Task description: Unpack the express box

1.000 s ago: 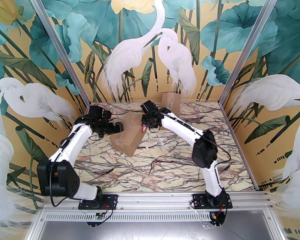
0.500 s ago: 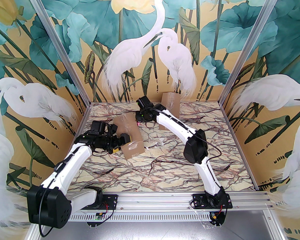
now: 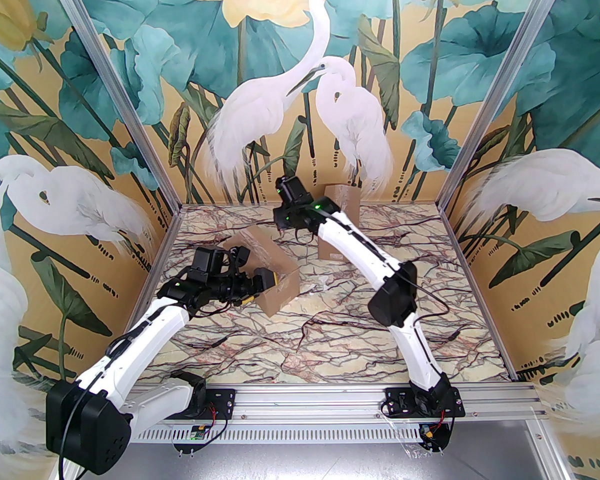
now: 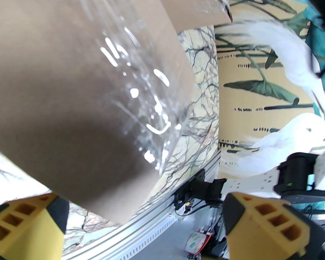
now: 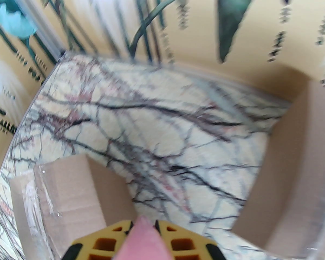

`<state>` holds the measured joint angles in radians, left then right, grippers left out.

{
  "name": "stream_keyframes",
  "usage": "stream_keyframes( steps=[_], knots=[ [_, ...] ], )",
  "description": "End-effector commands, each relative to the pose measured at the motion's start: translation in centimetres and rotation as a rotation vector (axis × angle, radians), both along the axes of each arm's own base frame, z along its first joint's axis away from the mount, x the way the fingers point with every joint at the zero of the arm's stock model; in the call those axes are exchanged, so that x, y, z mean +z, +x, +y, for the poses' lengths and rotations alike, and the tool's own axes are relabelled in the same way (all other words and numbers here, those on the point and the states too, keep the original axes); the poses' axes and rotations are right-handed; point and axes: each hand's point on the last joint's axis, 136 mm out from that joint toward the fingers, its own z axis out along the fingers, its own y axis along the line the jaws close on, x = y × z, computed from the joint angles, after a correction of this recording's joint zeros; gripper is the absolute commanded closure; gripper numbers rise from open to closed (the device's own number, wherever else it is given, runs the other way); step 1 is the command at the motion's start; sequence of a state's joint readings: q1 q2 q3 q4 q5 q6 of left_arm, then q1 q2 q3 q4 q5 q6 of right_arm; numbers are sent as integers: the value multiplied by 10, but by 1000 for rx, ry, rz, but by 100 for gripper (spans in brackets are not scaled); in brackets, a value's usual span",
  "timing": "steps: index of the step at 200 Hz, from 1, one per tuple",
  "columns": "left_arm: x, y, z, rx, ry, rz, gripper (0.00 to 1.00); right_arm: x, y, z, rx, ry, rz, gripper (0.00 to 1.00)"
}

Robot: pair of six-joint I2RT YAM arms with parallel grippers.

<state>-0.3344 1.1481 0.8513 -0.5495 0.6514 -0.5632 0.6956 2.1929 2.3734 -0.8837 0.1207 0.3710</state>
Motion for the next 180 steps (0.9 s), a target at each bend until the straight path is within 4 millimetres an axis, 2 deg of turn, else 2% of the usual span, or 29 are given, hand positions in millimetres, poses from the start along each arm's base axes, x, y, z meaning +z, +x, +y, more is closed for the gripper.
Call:
stream_keyframes(
  steps=[1, 21, 26, 35, 44, 56, 69, 78, 93, 111, 123, 147, 170, 180],
  knots=[
    [0, 10, -19, -52, 8, -50, 1, 66, -10, -35, -78, 90, -95, 100],
    [3, 17, -39, -102, 11, -87, 1, 79, -23, -59, -134, 168, -90, 100],
    [3, 19, -44, -111, 13, -99, 1, 77, -27, -65, -149, 185, -86, 100],
    [6, 23, -53, -131, 11, -123, 1, 89, -35, -77, -177, 248, -106, 100],
    [10, 25, -62, -154, 13, -145, 1, 90, -43, -89, -204, 297, -112, 100],
    [15, 25, -72, -197, 18, -170, 1, 102, -55, -106, -245, 363, -151, 100],
    [20, 21, -75, -243, 47, -201, 1, 112, -70, -121, -277, 419, -176, 100],
    [25, 17, -73, -278, 73, -233, 1, 110, -79, -130, -309, 452, -171, 100],
    [33, 10, -61, -330, 151, -319, 1, 101, -92, -146, -379, 515, -152, 100],
    [52, -7, -47, -491, 247, -513, 1, 75, -104, -160, -472, 625, -108, 100],
    [58, -10, -33, -566, 359, -642, 0, 59, -109, -162, -506, 691, -85, 100],
    [61, 0, -11, -669, 583, -868, 0, 32, -112, -157, -536, 803, -41, 100],
    [58, 12, -6, -766, 722, -1106, 0, 13, -109, -144, -526, 875, -20, 100],
    [56, 24, -6, -766, 793, -1204, 0, 8, -107, -138, -512, 906, -22, 100]
  ],
)
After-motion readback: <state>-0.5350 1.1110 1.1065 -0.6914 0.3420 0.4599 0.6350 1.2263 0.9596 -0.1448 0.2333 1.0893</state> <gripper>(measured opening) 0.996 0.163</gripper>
